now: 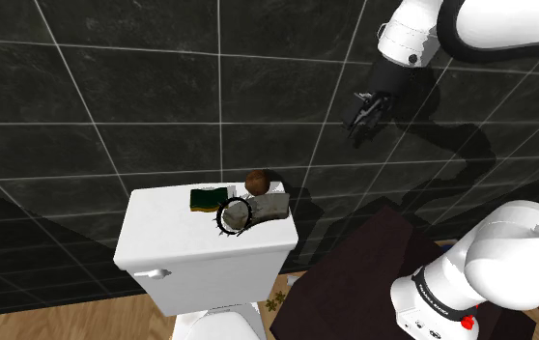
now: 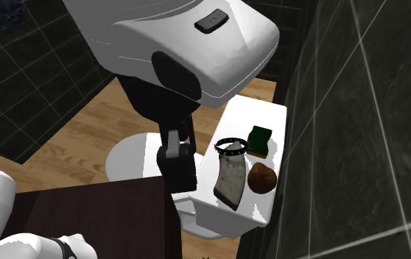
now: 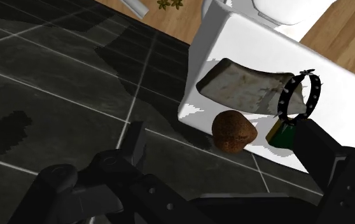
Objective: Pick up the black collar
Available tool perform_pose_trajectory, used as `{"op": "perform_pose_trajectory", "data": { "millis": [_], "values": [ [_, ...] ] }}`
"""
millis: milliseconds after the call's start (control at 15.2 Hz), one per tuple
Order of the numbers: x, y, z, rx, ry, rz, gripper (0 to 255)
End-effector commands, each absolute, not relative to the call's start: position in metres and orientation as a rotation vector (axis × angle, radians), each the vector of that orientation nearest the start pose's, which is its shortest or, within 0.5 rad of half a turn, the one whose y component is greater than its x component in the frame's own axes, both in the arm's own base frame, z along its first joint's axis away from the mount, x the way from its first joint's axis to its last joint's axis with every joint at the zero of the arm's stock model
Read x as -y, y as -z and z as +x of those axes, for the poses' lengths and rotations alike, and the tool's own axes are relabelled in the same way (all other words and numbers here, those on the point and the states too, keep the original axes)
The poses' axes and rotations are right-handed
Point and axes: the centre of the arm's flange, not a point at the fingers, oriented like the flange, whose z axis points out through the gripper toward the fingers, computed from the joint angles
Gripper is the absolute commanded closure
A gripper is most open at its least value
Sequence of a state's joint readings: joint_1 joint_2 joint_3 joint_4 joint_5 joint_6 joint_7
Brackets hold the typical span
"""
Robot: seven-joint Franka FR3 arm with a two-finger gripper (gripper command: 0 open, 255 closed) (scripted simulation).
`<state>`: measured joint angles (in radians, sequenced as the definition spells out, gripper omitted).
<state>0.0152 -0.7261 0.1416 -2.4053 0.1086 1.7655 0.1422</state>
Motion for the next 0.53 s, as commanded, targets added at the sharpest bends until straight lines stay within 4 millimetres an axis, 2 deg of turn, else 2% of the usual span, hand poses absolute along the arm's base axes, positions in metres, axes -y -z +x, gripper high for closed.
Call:
{"op": "perform_pose_trajectory", "data": {
  "millis": [0,462],
  "values": [
    [-0.087,-0.545,0.347,-0.05,0.129,-3.125,0],
    [-0.143,-0.476,0.384,-0.04,0.137,-3.166,0]
  ]
}}
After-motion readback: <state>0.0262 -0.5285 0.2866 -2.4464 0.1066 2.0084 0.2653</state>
